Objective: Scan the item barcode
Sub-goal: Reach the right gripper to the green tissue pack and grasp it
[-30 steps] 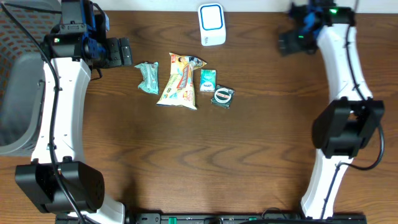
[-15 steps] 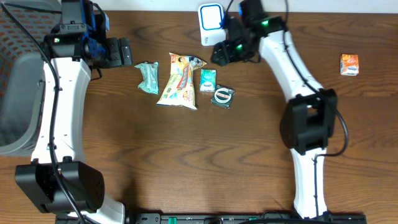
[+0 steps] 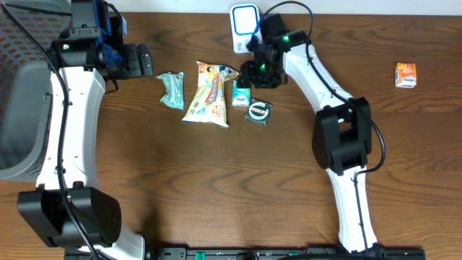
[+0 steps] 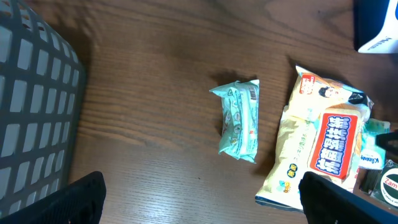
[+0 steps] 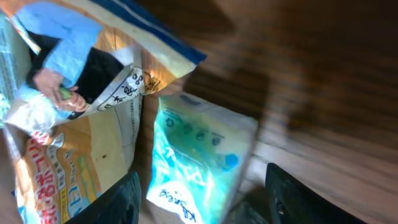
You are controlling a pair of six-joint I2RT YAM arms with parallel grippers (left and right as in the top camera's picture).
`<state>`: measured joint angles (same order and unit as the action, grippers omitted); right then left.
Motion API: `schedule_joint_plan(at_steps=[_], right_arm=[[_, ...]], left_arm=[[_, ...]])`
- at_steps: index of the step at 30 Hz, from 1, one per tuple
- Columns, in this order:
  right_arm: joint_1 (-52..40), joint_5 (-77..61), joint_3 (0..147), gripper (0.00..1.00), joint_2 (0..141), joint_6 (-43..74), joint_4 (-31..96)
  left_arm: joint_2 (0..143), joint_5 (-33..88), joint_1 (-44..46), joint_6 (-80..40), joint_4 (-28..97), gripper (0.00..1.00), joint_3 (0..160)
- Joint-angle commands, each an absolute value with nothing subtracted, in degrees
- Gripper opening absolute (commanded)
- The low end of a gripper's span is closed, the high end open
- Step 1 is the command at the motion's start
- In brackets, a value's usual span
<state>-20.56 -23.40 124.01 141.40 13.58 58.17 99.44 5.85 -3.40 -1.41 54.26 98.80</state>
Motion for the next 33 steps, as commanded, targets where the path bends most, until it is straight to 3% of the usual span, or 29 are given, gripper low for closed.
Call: schedule_joint_plan(at_steps=[1, 8, 10, 17, 25, 33], right_arm=[[-22.06, -23.24, 123.9, 0.58, 144.14, 15.88, 58.22], [-23.11, -16.62, 123.85, 0.54, 146.08, 19.55, 59.18], [-23.09, -16.62, 123.85, 0.38, 146.39, 19.49, 59.2], [-21.5, -20.99, 123.9, 0.01, 144.73, 17.06, 59.57], [-15.4, -39.16, 123.92, 0.04, 140.49, 5.85, 62.37], [-8.95, -70.91, 123.92, 0.01, 139.46, -8.56, 64.25]], left_arm=[[99.31, 5.72, -3.29, -0.64, 54.59, 0.98, 98.59], [99.31, 5.72, -3.29, -0.64, 54.61, 0.98, 98.59], [99.31, 5.72, -3.29, -0.64, 54.61, 0.97, 98.59], [99.31, 5.72, -3.29, -0.64, 54.61, 0.98, 98.59], [99.31, 5.72, -3.29, -0.64, 54.61, 0.98, 98.59], [99.31, 5.72, -3.29, -0.64, 54.61, 0.98, 98.59]])
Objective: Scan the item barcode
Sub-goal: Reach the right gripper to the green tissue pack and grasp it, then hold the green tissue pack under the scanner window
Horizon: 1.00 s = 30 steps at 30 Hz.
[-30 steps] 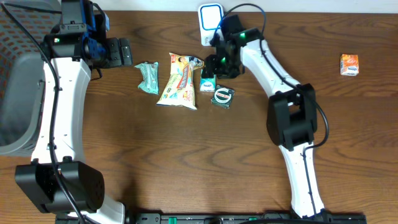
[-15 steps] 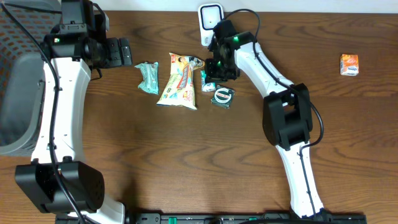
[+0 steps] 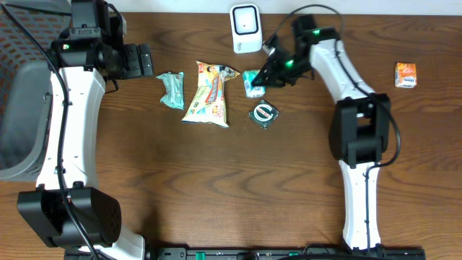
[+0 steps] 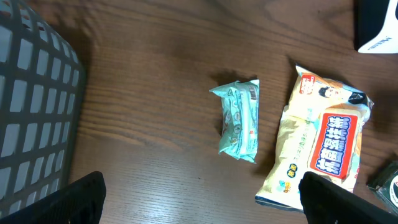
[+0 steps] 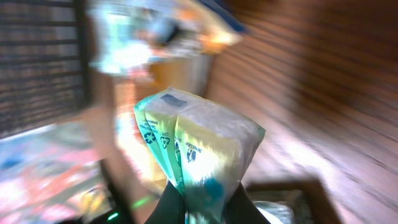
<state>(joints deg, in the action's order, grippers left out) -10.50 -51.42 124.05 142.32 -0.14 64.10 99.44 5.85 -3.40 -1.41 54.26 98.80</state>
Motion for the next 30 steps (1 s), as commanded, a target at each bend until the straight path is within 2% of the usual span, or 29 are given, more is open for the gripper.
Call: schedule_joint_plan(at_steps=[1, 7, 30], right_arm=[[-8.27, -73.65, 123.92, 0.01, 139.46, -8.91, 64.16], [-5.41, -86.04, 123.92, 0.01, 139.46, -11.9, 63.66], [-6.33, -83.92, 123.92, 0.01, 139.46, -11.88, 63.64]], left_arm=[[99.31, 5.72, -3.29, -0.64, 54.61, 0.98, 98.59], [99.31, 5.72, -3.29, -0.64, 54.59, 0.98, 98.59], [99.31, 5.72, -3.29, -0.64, 54.61, 0.98, 98.59]])
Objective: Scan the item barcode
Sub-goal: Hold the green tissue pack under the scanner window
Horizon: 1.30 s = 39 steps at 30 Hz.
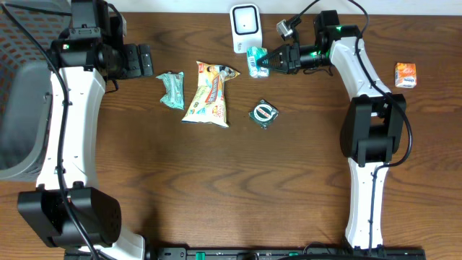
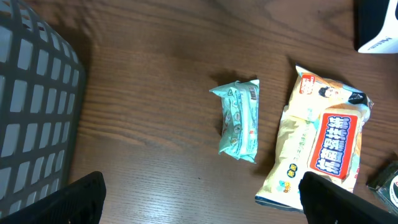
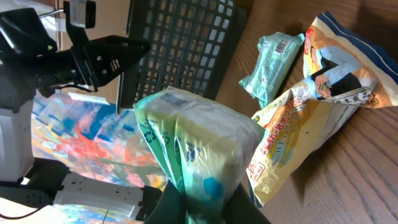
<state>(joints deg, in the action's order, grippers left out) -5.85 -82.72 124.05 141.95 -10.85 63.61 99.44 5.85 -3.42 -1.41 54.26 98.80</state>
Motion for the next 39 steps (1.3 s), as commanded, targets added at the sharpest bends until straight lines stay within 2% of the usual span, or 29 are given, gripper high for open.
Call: schedule_joint_plan(at_steps=[1, 7, 9, 14, 17, 21, 27, 30, 33, 39], right_arm=[[-6.46, -83.92, 123.92, 0.01, 139.46, -11.9, 63.59], [-7.55, -76.66, 123.92, 0.01, 139.46, -11.86, 62.0], [-8.34, -64.82, 123.92, 0.01, 139.46, -9.93, 61.12], [-12.6, -23.66, 124.01, 0.01, 139.44, 3.66, 57.74], [-15.35, -11.29, 125.56, 0.01, 139.26, 3.36, 55.53], [-19.4, 4.84, 127.9, 0.01, 139.26, -4.91, 47.05], [-25.91, 23.68, 127.72, 0.01, 139.55, -29.54, 28.29], [-27.68, 29.19, 127.72, 0.01, 139.55, -35.64, 19.81], [-28.4, 28.95, 127.72, 0.01, 139.61, -41.69, 13.98], [-27.22, 22.65, 127.7, 0.01, 140.18, -45.06, 12.6]], left_arm=[[99.31, 5.72, -3.29, -0.64, 54.59, 0.98, 98.59], [99.31, 5.72, -3.29, -0.64, 54.59, 0.98, 98.59], [99.31, 5.72, -3.29, -0.64, 54.59, 0.98, 98.59], [99.31, 5.72, -3.29, -0.64, 54.59, 0.98, 98.59], [99.31, 5.72, -3.29, -0.64, 54.61, 0.98, 98.59], [99.31, 5.72, -3.29, -0.64, 54.61, 0.98, 98.59], [99.31, 5.72, -3.29, -0.64, 54.61, 0.98, 98.59], [99.31, 5.72, -3.29, -0.64, 54.59, 0.98, 98.59], [99.31, 5.72, -3.29, -0.64, 54.61, 0.98, 98.59], [99.31, 5.72, -3.29, -0.64, 54.59, 0.98, 98.59]])
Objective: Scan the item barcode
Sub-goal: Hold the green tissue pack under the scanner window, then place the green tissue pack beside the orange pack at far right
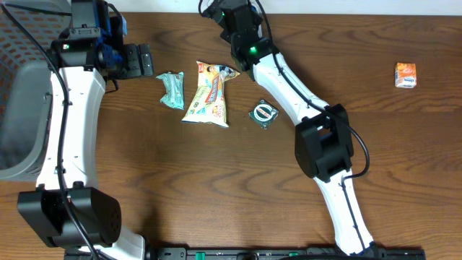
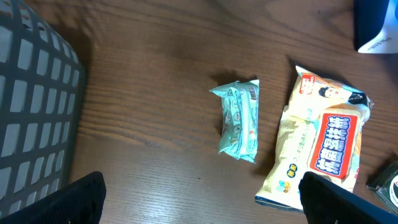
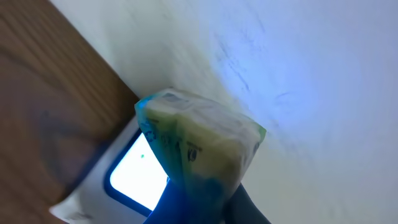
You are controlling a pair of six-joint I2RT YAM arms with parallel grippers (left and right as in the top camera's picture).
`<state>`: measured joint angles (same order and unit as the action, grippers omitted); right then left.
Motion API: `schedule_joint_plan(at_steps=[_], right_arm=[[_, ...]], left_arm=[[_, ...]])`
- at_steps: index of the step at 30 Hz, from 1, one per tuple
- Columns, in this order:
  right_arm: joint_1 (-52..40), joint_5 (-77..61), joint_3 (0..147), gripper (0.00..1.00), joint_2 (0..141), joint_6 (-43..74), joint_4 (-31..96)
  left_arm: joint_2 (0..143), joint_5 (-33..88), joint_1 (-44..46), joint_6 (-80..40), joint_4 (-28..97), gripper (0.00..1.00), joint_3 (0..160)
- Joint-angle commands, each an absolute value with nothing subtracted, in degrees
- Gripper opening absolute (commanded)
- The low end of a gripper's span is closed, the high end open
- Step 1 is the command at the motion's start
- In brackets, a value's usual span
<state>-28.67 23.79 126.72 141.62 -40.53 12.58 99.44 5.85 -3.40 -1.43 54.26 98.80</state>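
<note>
My right gripper (image 3: 200, 208) is shut on a green and white tissue pack (image 3: 202, 146). The pack hangs right in front of the white scanner's lit window (image 3: 138, 179). From overhead the right gripper (image 1: 229, 16) reaches to the table's far edge at the top centre, and the arm covers both scanner and pack there. My left gripper (image 2: 202, 200) is open above bare wood, with one dark fingertip (image 2: 79, 200) at each lower corner of its view. It stands at the far left (image 1: 144, 61), well away from the scanner.
A teal packet (image 1: 172, 90), a yellow snack bag (image 1: 208, 94) and a black round item (image 1: 261, 113) lie mid-table. An orange box (image 1: 405, 75) sits far right. A grey basket (image 1: 22, 108) stands at the left edge.
The right gripper, with the pack, was just right of the scanner; now it is at the far edge with the pack before the scanner's lit window. The left arm has not moved.
The right gripper stood open around the tissue pack lying beside the snack bag. Then it held the pack lifted off the table, then beside the scanner, and now in front of the scanner's window. The left gripper stayed open at the left throughout.
</note>
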Motion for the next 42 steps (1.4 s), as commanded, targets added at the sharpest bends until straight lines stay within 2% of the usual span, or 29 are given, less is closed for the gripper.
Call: schedule_joint_plan(at_steps=[1, 19, 24, 29, 39, 42], right_arm=[[-26.89, 22.31, 127.7, 0.01, 140.33, -45.08, 12.58], [-25.23, 22.44, 127.7, 0.01, 142.76, -46.3, 14.81], [-25.19, 23.09, 127.76, 0.01, 142.58, -40.58, 13.85], [-22.46, 30.44, 127.81, 0.01, 140.79, -33.47, 13.15], [-8.29, 32.38, 127.81, 0.01, 137.56, -20.69, 32.99], [-3.33, 27.57, 127.7, 0.01, 137.84, -18.61, 40.62]], left_arm=[[99.31, 5.72, -3.29, -0.64, 54.59, 0.98, 98.59], [99.31, 5.72, -3.29, -0.64, 54.59, 0.98, 98.59], [99.31, 5.72, -3.29, -0.64, 54.59, 0.98, 98.59], [99.31, 5.72, -3.29, -0.64, 54.59, 0.98, 98.59], [99.31, 5.72, -3.29, -0.64, 54.61, 0.98, 98.59], [99.31, 5.72, -3.29, -0.64, 54.59, 0.98, 98.59]])
